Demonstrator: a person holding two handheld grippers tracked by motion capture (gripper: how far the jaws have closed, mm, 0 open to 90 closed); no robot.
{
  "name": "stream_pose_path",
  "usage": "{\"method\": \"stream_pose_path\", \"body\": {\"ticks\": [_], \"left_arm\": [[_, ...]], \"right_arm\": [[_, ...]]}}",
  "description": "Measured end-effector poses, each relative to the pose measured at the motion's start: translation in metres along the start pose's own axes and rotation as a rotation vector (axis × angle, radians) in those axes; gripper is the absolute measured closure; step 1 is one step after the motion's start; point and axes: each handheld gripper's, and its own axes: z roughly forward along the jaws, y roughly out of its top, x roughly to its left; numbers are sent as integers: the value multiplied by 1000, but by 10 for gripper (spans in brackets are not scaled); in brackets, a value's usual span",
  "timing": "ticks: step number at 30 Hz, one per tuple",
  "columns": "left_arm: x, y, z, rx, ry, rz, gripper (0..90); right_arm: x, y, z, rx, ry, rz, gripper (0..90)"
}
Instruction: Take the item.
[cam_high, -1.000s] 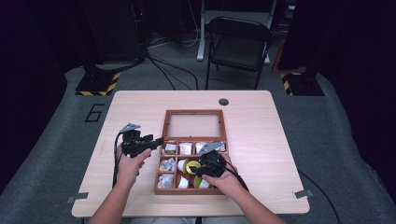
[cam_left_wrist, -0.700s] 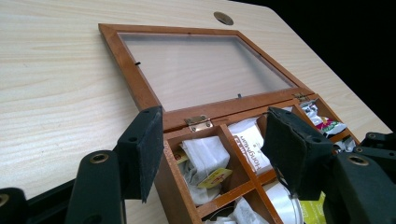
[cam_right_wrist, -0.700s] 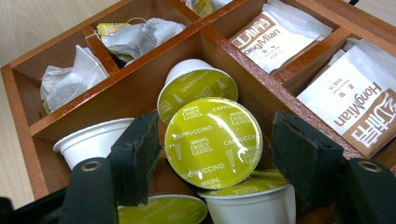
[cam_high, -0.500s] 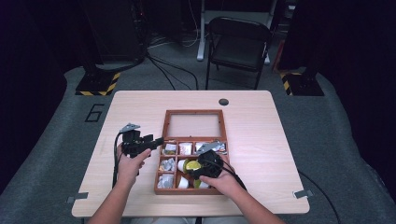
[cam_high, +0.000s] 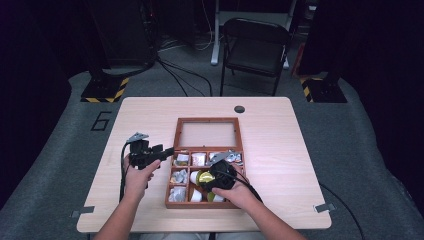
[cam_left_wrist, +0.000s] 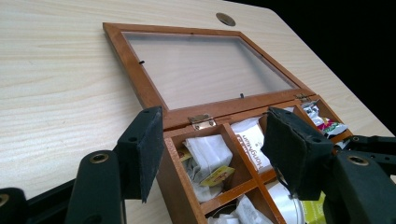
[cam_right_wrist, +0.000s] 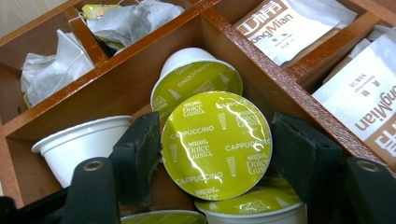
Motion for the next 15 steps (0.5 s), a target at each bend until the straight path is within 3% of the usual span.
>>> {"method": "stream_pose_path", "body": {"ticks": [2, 15], "left_arm": [[1, 0, 0, -1, 1, 5, 380], [1, 0, 0, -2, -2, 0, 381]], "right_arm": [[-1, 0, 0, 6, 5, -22, 360], [2, 0, -2, 1, -12, -46, 311]]}}
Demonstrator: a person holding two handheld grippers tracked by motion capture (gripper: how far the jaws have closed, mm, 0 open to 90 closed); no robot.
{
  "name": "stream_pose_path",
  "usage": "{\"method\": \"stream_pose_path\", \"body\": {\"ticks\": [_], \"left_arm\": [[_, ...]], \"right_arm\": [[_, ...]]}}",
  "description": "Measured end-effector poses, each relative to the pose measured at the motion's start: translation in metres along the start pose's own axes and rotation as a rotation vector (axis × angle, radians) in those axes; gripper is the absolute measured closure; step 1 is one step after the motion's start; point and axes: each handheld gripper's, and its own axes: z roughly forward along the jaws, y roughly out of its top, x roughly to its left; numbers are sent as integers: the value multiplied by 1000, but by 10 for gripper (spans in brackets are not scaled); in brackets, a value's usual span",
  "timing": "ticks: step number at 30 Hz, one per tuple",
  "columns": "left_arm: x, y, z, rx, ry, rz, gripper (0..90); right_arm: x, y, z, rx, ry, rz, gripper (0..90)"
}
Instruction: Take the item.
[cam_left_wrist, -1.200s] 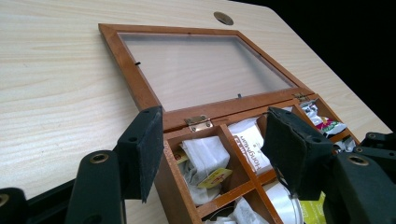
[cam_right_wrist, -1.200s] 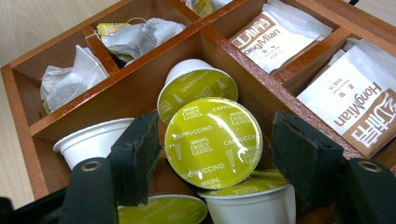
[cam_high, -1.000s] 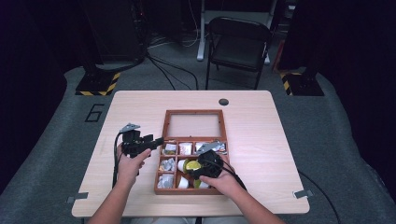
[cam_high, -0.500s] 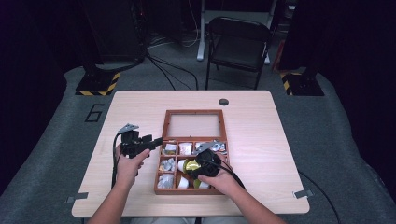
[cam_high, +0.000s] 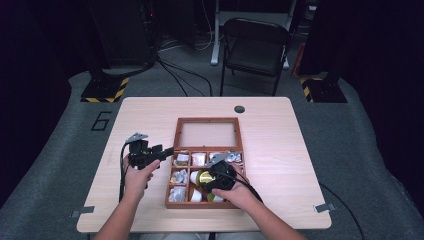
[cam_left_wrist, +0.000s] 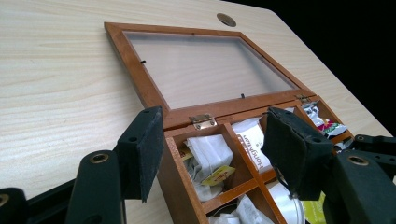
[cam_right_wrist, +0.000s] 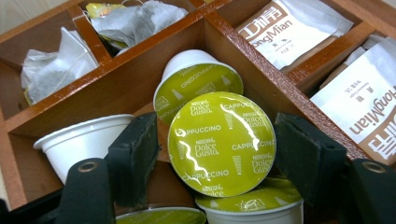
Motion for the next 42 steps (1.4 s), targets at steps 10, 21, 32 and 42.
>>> {"method": "stream_pose_path", "body": {"ticks": [10, 21, 32, 42], "left_arm": [[1, 0, 0, 1, -3, -8, 381], [2, 0, 0, -3, -4, -8, 381], [2, 0, -1, -2, -4, -19, 381], [4, 0, -1, 2, -2, -16, 381]], "right_arm": [[-1, 0, 3, 9, 3, 17, 363], [-1, 1, 2, -1, 3, 32, 371], [-1, 7, -14, -34, 31, 45, 372], [-1, 11, -28, -67, 26, 39, 372]]}}
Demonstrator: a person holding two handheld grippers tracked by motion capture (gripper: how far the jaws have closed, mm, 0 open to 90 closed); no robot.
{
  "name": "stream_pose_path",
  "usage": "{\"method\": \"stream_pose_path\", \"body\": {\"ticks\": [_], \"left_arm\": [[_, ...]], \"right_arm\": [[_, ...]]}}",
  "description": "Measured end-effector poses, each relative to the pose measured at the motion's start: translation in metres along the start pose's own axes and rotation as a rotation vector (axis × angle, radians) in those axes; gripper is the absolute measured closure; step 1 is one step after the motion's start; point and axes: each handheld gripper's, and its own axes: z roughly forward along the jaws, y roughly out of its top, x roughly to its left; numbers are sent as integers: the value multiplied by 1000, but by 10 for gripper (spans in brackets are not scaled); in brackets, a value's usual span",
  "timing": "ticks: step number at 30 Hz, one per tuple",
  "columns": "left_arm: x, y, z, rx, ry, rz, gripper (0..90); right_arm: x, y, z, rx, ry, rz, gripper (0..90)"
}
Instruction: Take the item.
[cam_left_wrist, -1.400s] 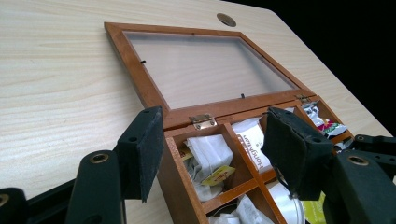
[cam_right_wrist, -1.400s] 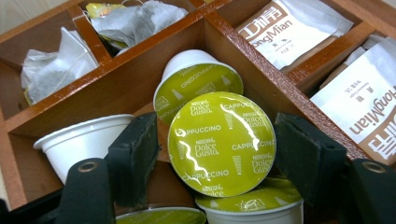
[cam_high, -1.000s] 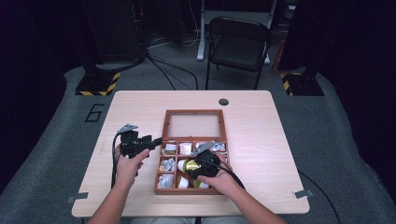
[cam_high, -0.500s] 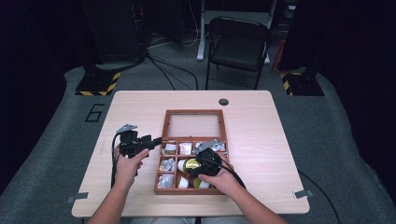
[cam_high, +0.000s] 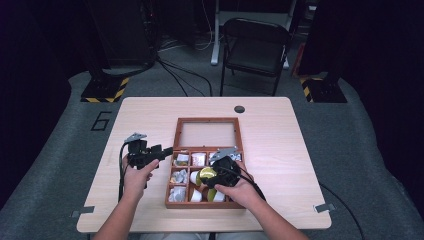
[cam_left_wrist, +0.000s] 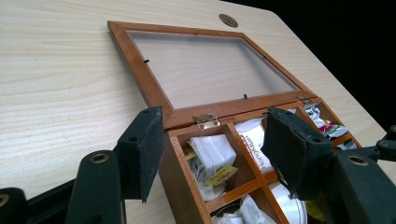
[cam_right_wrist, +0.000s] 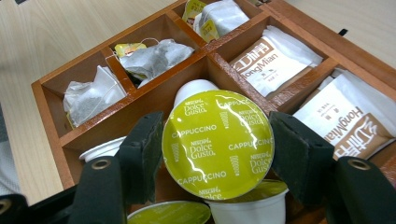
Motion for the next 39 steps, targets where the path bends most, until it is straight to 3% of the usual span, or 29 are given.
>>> {"method": "stream_pose_path", "body": {"ticks": [6, 13, 21, 26, 36, 39], "left_arm": [[0, 0, 1, -4, 2, -4, 381], [1, 1, 2, -3, 0, 2, 381], [1, 2, 3, -4, -2, 0, 381], [1, 2, 3, -1, 0, -3, 381], [2, 2, 2, -3, 3, -8, 381], [2, 2, 2, -4, 3, -9, 381]], "right_arm": [[-6, 0, -10, -16, -24, 5, 373], [-26, -4, -25, -43, -60, 42, 373], [-50, -11, -45, -55, -140, 87, 373], [-68, -18, -57, -54, -216, 106, 373], [-102, -36, -75, -54, -331, 191, 373], [-112, -43, -80, -60, -352, 237, 373]]}}
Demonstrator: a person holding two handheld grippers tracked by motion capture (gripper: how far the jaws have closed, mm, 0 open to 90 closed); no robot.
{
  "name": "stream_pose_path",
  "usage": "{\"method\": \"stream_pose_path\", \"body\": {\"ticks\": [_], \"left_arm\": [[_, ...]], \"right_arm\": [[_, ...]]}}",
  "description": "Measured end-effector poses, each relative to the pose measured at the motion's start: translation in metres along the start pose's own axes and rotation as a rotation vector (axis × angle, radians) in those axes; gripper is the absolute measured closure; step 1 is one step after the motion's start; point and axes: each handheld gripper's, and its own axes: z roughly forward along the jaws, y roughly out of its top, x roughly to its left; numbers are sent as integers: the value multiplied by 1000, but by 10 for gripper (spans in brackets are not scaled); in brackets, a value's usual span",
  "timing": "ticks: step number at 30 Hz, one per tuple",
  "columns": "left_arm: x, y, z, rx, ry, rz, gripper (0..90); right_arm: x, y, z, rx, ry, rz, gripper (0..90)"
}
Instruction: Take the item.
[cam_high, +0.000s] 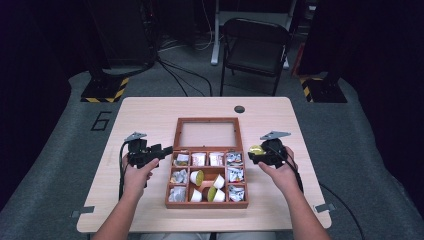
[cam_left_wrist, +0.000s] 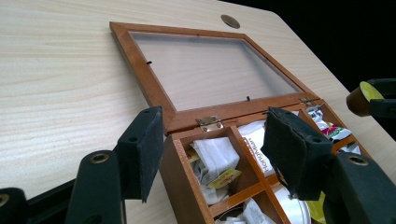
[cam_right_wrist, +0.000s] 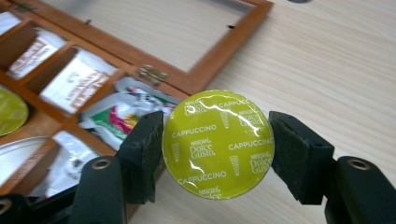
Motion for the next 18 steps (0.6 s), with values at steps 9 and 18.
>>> {"method": "stream_pose_path", "body": {"ticks": [9, 18], "left_arm": [[1, 0, 0, -2, 3, 2, 381], [2, 0, 0, -1, 8, -3, 381]], "right_arm": [[-35, -16, 3, 28, -86, 87, 373], [-69, -33, 1, 21, -160, 189, 373]]}}
